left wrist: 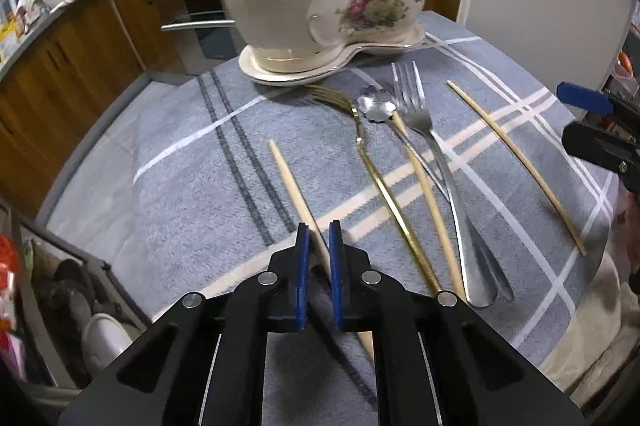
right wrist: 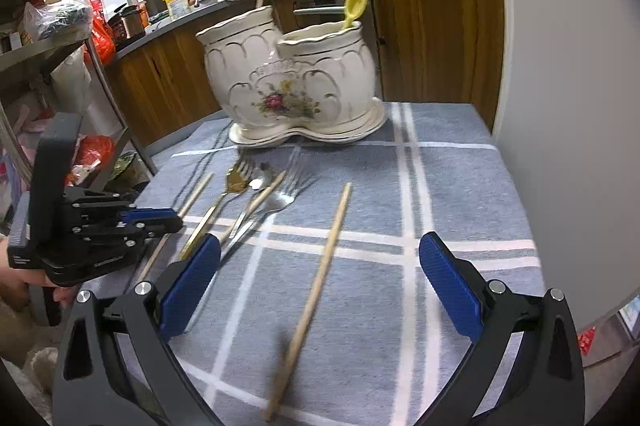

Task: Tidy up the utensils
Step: 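Lower the left tool to a wooden chopstick while the right tool reaches a silver fork, then close the left tool on the chopstick while the right tool closes on the silver fork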

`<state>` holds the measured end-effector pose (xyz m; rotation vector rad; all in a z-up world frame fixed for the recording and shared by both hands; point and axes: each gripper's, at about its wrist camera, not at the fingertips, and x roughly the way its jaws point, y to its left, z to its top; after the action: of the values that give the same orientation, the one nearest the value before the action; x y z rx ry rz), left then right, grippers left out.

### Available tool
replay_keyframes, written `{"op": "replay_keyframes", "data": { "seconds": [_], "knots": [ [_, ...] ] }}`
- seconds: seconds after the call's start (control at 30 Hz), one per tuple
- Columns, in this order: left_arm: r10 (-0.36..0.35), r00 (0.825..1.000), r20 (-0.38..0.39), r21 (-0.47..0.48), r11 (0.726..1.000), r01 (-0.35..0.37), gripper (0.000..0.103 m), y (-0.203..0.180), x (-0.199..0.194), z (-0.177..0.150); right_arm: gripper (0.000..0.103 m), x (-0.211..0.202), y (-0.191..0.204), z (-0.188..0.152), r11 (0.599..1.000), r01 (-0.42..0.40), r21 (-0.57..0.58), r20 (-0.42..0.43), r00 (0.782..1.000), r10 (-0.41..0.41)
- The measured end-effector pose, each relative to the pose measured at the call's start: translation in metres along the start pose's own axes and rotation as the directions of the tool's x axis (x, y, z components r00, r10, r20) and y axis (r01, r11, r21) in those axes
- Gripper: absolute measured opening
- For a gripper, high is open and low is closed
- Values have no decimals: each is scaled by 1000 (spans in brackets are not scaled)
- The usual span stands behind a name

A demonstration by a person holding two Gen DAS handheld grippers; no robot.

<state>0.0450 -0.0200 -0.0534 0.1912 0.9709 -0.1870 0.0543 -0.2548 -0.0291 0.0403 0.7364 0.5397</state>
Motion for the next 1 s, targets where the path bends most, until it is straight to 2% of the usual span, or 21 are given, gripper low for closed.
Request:
{"op": "replay_keyframes", "data": {
  "seconds": [0.1,0.17,0.2,0.23,0.27,0.37,0.53,0.77,0.83,1.0],
  "knots": [
    [1,1000,5,-24,1000,-1,8,10,-1,-3,96,11,13,7,1000,14,-2,-33,999,-14],
    [-3,1000,8,-33,999,3,8,14,-2,-6,83,20,21,11,1000,10,-1,-61,998,-10],
    [-4,1000,10,-35,999,5,8,15,-2,-7,80,26,24,13,1000,8,5,-78,997,-7],
    [-6,1000,12,-37,999,7,8,15,-3,-8,72,31,26,14,1000,4,13,-94,996,-3],
    [-8,1000,14,-38,999,9,8,15,-3,-8,60,38,28,16,1000,-2,25,-120,993,5],
    [-18,1000,24,-41,999,19,8,17,-4,-10,40,58,38,19,999,-20,46,-188,982,29],
    [-39,999,38,-48,998,41,8,20,-4,-12,23,76,49,20,998,22,52,-240,971,-9],
    [-70,996,57,-45,996,72,8,25,-4,-15,19,84,48,24,994,55,99,-276,961,-25],
    [-78,995,62,-48,996,81,8,26,-5,-16,13,86,47,25,992,72,105,-287,957,-39],
    [-91,994,67,-48,994,94,8,28,-5,-17,9,87,44,29,995,66,75,-318,947,-39]
  ]
}}
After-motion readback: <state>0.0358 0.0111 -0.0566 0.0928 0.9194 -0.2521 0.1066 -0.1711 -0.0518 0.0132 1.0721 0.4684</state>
